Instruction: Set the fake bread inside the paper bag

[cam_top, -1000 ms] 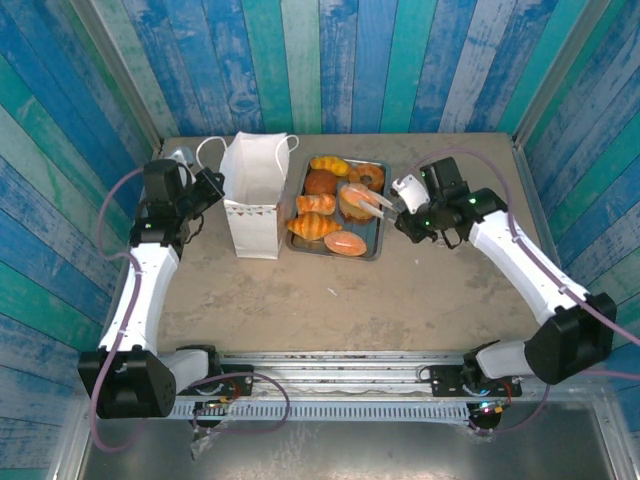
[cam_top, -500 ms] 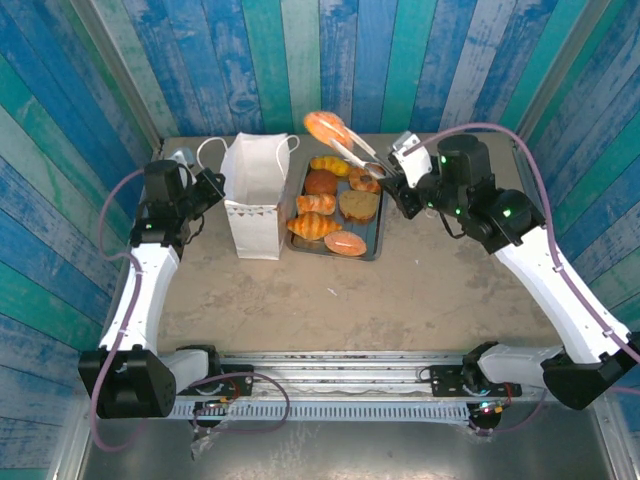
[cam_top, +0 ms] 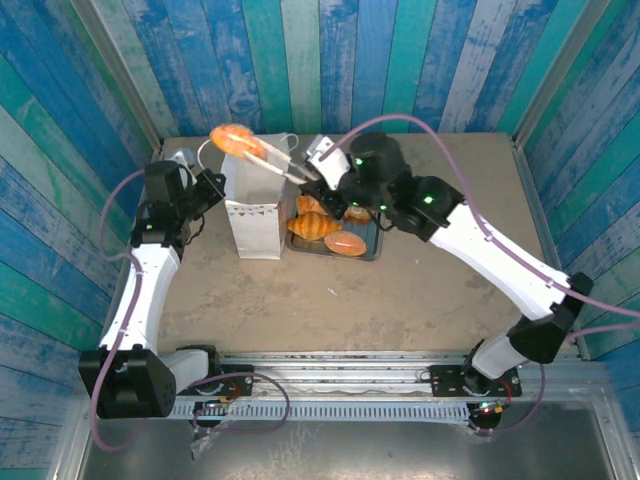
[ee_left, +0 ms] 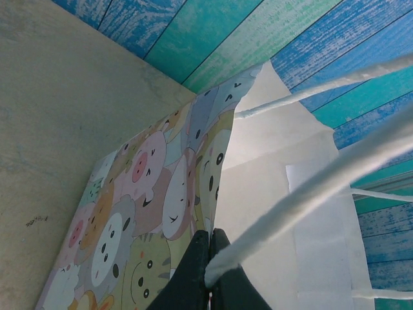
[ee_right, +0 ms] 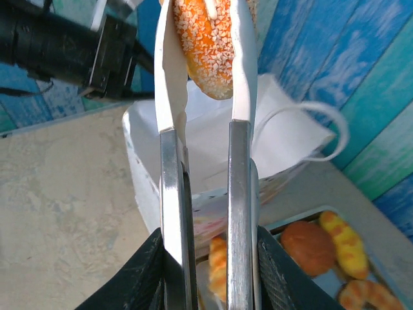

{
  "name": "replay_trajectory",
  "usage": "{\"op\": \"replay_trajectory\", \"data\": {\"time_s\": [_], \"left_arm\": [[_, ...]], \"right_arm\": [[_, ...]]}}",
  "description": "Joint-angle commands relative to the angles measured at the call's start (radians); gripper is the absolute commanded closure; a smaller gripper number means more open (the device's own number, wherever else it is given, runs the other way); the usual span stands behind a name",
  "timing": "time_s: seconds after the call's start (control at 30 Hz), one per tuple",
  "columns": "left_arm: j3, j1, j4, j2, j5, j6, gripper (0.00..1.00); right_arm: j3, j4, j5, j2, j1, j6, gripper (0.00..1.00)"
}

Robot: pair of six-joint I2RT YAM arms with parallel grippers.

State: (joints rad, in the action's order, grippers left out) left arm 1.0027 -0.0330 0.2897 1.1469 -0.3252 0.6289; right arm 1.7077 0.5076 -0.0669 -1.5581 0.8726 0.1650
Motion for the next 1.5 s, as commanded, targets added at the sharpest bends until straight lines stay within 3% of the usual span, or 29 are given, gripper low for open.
{"op": "replay_trajectory", "data": {"time_s": [0.0,0.6,0.9,1.13,1.47], "left_arm": [[-0.013,-0.005,-0.027,-0.011,-0.020,0.002,1.00],[-0.021,-0.005,-0.034,-0.006,-0.022,0.007,1.00],[-0.019,-0.005,-0.034,-0.009,-0.023,0.008,1.00],[-0.019,-0.006,-0.031,-0.008,-0.031,0.006,1.00],[-0.007,-0.005,0.003,-0.010,0.017,-0.025,1.00]], "right_arm": [[0.020,-0.050,0.024,-0.031,0.005,-0.076,0.79],[-0.011,0.025,0.170,-0.110,0.002,-0.110,0.78],[0.022,0.071,0.195,-0.144,0.000,-0.102,0.65],[0.064,0.082,0.148,-0.152,-0.001,-0.110,0.52],[0.095,0.063,0.056,-0.100,-0.007,-0.134,0.51]]}}
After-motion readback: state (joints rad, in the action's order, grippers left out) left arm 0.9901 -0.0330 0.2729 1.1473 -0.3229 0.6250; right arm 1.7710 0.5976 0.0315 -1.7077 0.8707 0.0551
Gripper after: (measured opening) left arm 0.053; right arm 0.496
